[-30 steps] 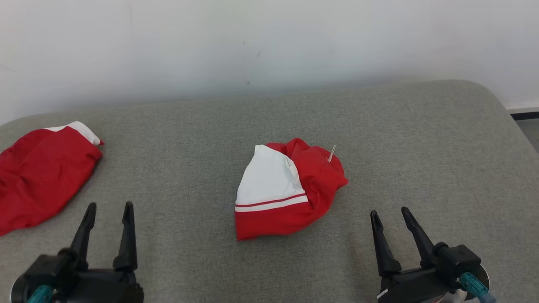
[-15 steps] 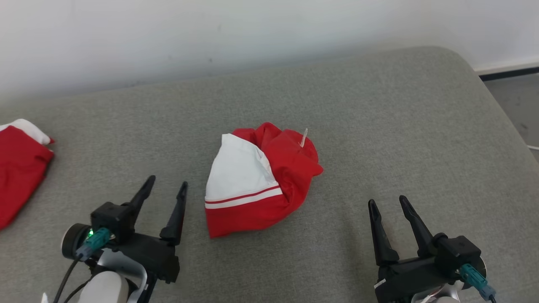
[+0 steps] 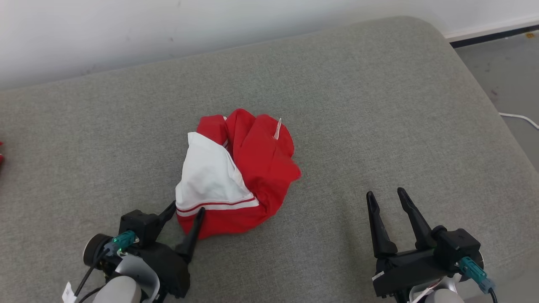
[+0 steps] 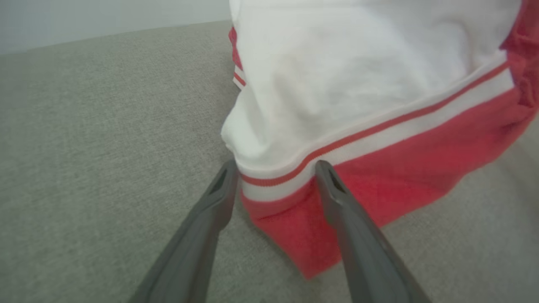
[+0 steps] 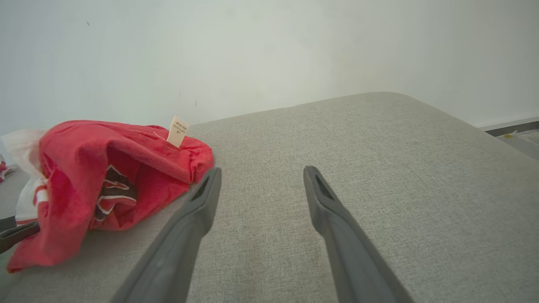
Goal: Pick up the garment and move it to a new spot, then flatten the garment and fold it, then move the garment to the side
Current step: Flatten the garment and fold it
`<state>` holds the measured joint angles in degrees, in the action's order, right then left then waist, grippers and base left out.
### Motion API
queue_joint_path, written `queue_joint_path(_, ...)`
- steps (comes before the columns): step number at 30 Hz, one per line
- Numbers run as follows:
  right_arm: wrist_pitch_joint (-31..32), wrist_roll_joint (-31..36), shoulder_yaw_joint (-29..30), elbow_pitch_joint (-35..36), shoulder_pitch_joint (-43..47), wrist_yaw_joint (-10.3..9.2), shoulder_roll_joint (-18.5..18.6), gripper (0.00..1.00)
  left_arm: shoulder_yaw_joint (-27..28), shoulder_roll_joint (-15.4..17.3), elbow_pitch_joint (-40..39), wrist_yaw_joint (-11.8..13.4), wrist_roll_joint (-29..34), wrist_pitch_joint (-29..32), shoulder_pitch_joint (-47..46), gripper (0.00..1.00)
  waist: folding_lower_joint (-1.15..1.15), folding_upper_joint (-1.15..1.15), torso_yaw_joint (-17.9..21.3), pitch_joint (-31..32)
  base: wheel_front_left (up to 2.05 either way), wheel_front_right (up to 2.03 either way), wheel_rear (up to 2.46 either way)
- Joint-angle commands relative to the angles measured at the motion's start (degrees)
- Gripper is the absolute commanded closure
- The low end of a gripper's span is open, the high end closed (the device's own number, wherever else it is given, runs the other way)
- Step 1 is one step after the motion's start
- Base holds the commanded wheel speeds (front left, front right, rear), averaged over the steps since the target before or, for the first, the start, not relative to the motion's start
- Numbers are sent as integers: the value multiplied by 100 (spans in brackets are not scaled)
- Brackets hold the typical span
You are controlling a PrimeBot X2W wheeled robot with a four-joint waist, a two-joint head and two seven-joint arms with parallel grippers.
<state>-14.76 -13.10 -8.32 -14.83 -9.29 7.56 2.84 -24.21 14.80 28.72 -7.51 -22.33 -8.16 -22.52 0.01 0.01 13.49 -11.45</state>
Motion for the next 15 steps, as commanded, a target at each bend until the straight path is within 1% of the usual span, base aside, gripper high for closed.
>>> queue_joint_path(1, -47, -20, 4, -2, -24, -14, 7, 0, -9, 54, 31, 11, -69, -47, -97, 100, -1, -1, 37, -35, 0, 0, 0)
queue_joint_path(4, -45, -9, 37, 6, -28, -14, 7, 0, -92, 94, 83, 11, -107, -191, -208, 100, -1, -1, 34, -35, 0, 0, 0)
queue_joint_path(8, -46, -1, 82, 0, -24, -14, 7, 0, 42, 232, 52, 31, -118, -397, -478, 100, -1, -1, -35, -2, 0, 0, 0)
queue_joint_path(11, -47, -26, 76, -11, -22, -14, 8, 0, 221, 407, -22, 110, -52, -521, -744, 100, -1, -1, -91, 52, 0, 0, 0)
queue_joint_path(15, -39, -50, 36, -25, -31, -14, 7, 0, 454, 682, -184, 307, 69, -621, -1038, 100, -1, -1, -121, 122, 0, 0, 0)
